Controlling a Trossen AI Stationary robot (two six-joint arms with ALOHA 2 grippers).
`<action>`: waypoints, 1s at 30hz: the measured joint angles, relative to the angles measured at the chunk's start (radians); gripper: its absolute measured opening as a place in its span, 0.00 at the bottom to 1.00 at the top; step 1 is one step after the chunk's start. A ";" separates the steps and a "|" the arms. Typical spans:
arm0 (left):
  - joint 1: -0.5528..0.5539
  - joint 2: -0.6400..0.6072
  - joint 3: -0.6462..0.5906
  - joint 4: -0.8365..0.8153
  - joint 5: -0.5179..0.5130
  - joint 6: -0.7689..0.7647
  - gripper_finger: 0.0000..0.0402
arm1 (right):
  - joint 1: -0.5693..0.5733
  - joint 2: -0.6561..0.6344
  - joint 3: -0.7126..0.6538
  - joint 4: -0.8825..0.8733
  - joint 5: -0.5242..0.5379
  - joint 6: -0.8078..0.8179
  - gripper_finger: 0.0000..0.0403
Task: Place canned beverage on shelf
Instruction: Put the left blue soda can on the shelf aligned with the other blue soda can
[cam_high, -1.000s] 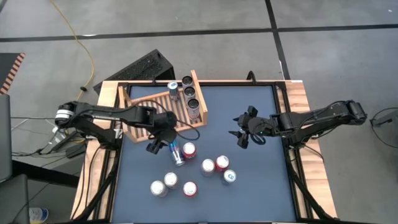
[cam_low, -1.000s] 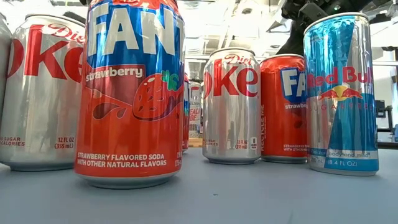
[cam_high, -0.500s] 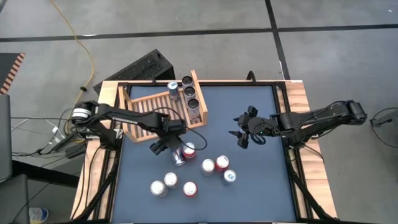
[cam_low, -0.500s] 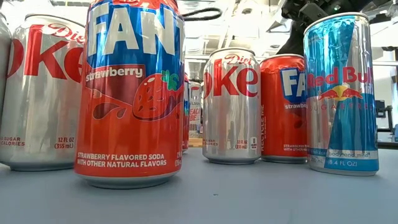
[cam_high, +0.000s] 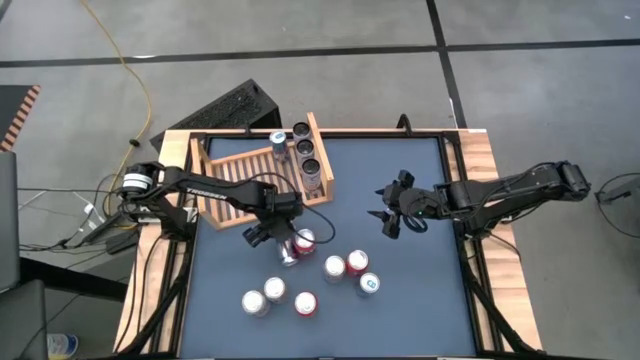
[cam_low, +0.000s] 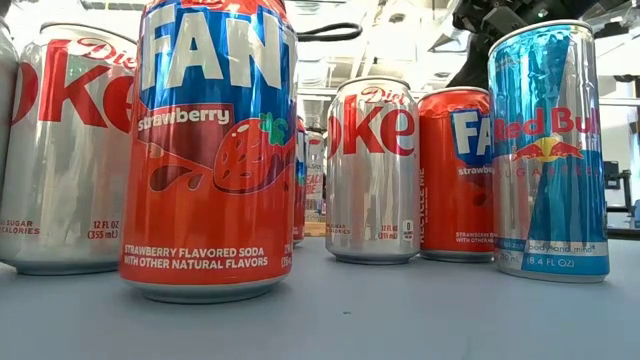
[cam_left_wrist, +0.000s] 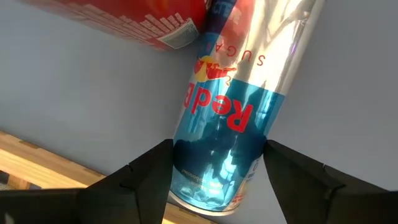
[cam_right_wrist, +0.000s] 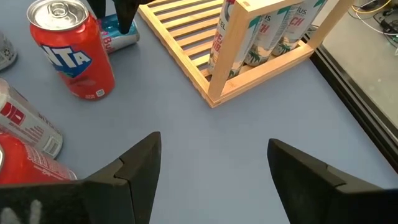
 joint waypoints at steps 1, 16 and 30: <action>0.000 0.000 0.000 0.007 0.001 -0.005 0.57 | 0.000 0.000 0.000 0.000 0.000 0.000 0.69; -0.031 0.008 -0.006 0.001 -0.070 -0.078 0.69 | 0.000 0.000 0.000 0.002 0.000 0.004 0.69; -0.141 0.006 -0.001 -0.095 -0.391 -0.059 0.49 | 0.000 0.000 0.000 0.013 0.000 0.006 0.69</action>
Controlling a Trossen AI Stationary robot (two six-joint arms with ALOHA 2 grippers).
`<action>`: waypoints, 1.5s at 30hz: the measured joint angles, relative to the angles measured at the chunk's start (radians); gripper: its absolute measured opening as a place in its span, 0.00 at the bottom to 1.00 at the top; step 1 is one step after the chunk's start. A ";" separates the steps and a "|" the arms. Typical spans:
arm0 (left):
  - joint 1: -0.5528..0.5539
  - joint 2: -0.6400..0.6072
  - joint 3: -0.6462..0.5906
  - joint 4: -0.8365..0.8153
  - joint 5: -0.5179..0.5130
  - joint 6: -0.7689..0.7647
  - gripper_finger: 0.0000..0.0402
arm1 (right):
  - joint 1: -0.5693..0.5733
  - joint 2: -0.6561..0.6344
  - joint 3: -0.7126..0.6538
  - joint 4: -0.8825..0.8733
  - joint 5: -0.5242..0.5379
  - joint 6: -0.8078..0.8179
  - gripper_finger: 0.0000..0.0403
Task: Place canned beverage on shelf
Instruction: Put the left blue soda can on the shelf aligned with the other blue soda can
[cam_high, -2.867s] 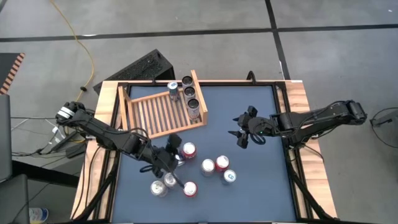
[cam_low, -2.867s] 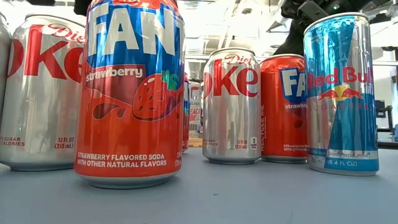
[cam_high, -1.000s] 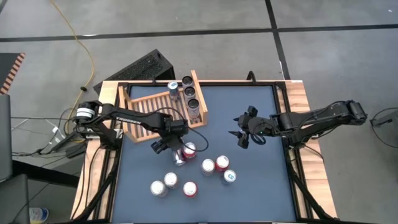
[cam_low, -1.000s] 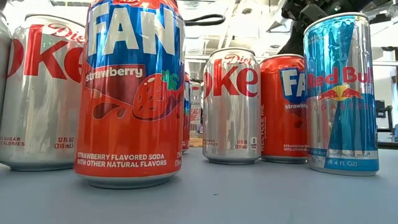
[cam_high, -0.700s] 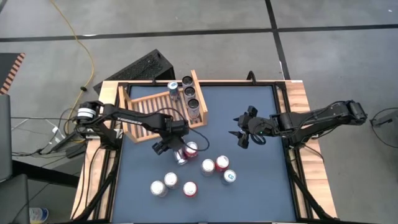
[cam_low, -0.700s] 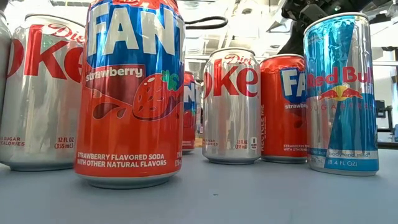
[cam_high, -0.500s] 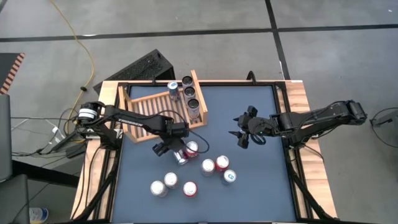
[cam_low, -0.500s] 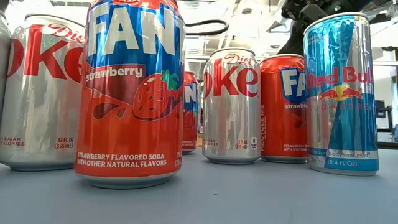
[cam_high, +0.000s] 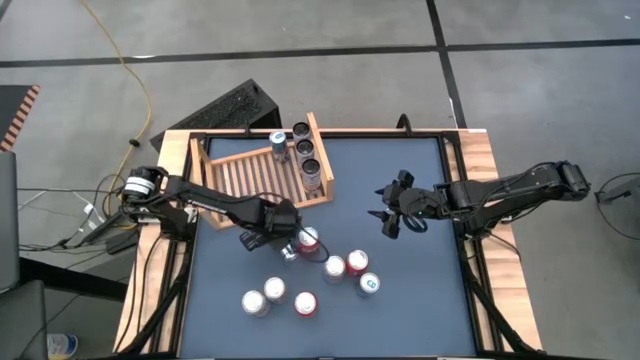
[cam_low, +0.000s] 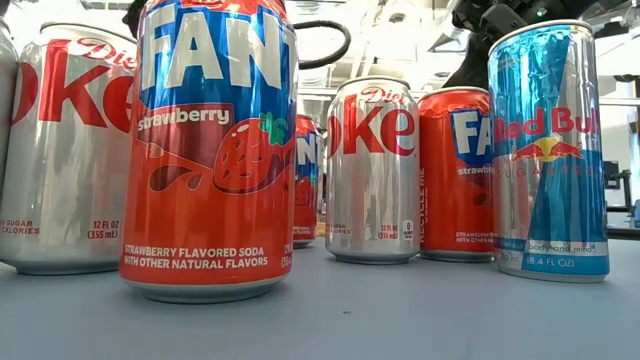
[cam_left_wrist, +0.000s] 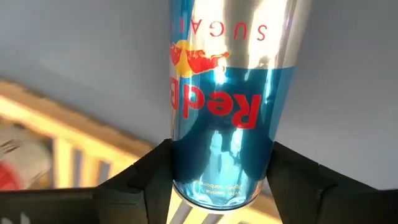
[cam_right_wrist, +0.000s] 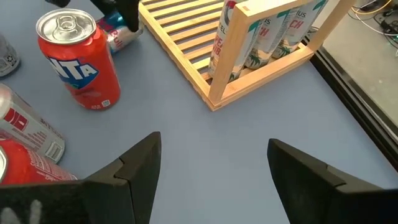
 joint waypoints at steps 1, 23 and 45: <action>-0.011 0.000 0.003 -0.019 -0.031 -0.002 0.50 | 0.000 0.000 0.000 0.000 0.000 0.001 0.69; -0.293 -0.001 0.075 -0.141 -0.766 0.190 0.53 | 0.000 0.000 0.000 0.015 0.000 0.001 0.69; -0.368 -0.002 -0.234 0.169 -1.090 0.419 0.53 | 0.000 0.000 0.000 0.015 0.000 0.025 0.69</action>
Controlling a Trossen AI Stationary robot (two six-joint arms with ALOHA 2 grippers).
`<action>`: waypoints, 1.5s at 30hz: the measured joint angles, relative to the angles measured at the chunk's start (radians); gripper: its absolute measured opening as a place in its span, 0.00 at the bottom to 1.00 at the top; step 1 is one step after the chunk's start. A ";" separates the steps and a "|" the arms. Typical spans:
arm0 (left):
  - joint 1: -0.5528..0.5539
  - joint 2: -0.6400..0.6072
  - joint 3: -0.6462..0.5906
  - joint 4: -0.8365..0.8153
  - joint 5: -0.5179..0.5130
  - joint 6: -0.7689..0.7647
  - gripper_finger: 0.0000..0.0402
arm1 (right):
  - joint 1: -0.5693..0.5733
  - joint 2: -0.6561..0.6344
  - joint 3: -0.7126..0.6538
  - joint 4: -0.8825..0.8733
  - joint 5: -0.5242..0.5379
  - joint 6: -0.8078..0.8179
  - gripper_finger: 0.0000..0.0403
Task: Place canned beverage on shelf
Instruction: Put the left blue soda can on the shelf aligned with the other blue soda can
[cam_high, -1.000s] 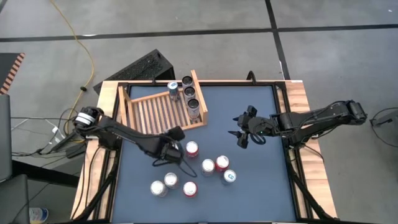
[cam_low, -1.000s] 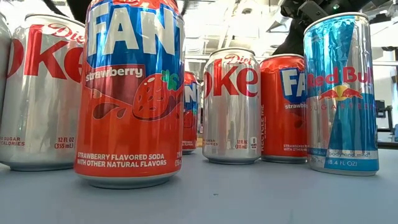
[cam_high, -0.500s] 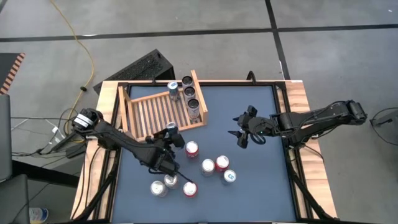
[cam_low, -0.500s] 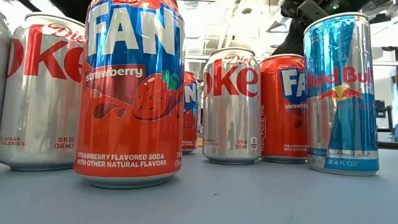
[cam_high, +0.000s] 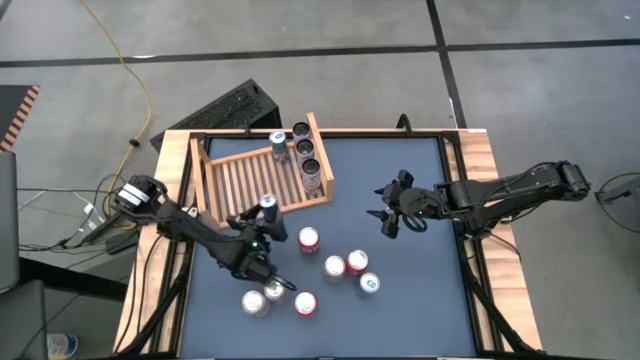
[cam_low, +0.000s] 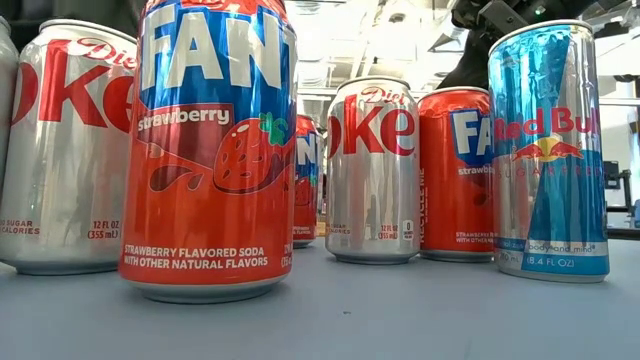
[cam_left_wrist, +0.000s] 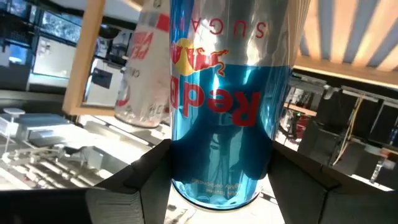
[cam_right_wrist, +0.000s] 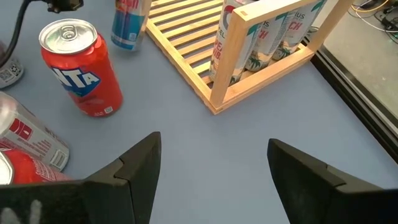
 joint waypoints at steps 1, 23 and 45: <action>-0.008 0.000 -0.010 0.017 0.003 0.005 0.53 | 0.000 0.000 0.000 0.001 0.000 0.000 0.69; -0.084 -0.001 -0.018 0.270 0.084 0.157 0.70 | 0.000 0.000 0.000 0.020 0.000 0.000 0.69; -0.104 -0.016 0.162 0.249 0.066 -0.062 0.70 | 0.000 0.000 0.000 0.021 0.000 0.001 0.69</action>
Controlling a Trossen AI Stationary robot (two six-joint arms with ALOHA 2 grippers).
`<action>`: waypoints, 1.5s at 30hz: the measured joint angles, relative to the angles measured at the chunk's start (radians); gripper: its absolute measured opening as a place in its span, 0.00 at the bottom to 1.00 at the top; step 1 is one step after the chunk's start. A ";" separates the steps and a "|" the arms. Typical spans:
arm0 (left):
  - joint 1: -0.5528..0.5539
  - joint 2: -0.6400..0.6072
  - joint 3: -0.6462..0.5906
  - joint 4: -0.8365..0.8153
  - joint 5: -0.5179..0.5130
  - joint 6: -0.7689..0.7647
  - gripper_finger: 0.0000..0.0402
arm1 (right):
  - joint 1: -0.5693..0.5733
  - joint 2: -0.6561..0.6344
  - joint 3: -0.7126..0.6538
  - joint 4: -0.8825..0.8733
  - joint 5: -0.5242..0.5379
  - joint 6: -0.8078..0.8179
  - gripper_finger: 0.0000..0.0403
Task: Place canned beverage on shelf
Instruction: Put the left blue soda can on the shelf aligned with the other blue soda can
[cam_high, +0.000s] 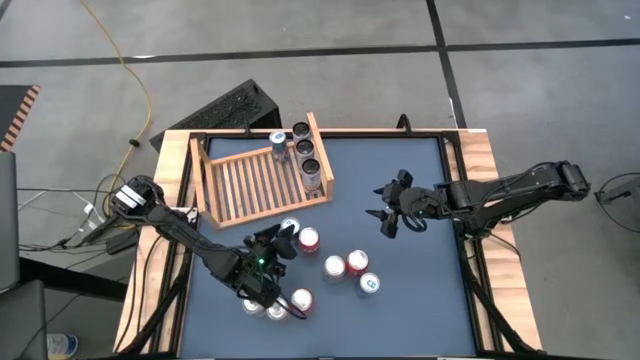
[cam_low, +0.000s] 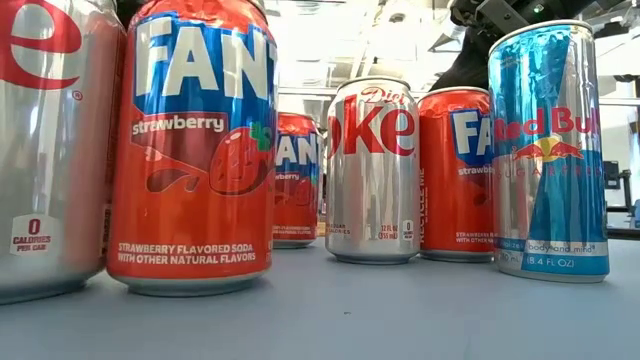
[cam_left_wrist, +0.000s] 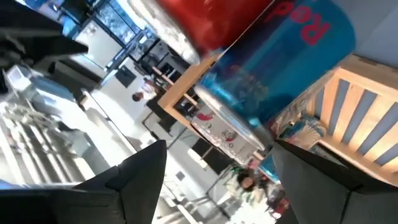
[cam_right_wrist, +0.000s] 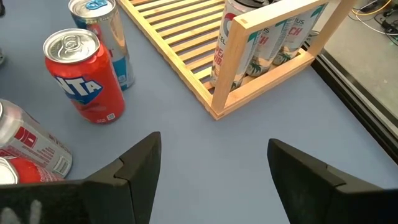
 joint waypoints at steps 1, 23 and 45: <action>0.000 -0.012 0.008 -0.010 0.005 -0.040 0.70 | 0.000 0.000 0.000 0.000 0.000 0.000 0.69; 0.374 -0.332 0.368 -0.328 1.246 -0.870 0.70 | -0.001 0.000 0.000 0.000 0.000 -0.001 0.69; 0.518 -0.162 0.367 -0.409 1.468 -0.645 0.70 | 0.000 0.000 0.000 -0.003 -0.025 -0.008 0.69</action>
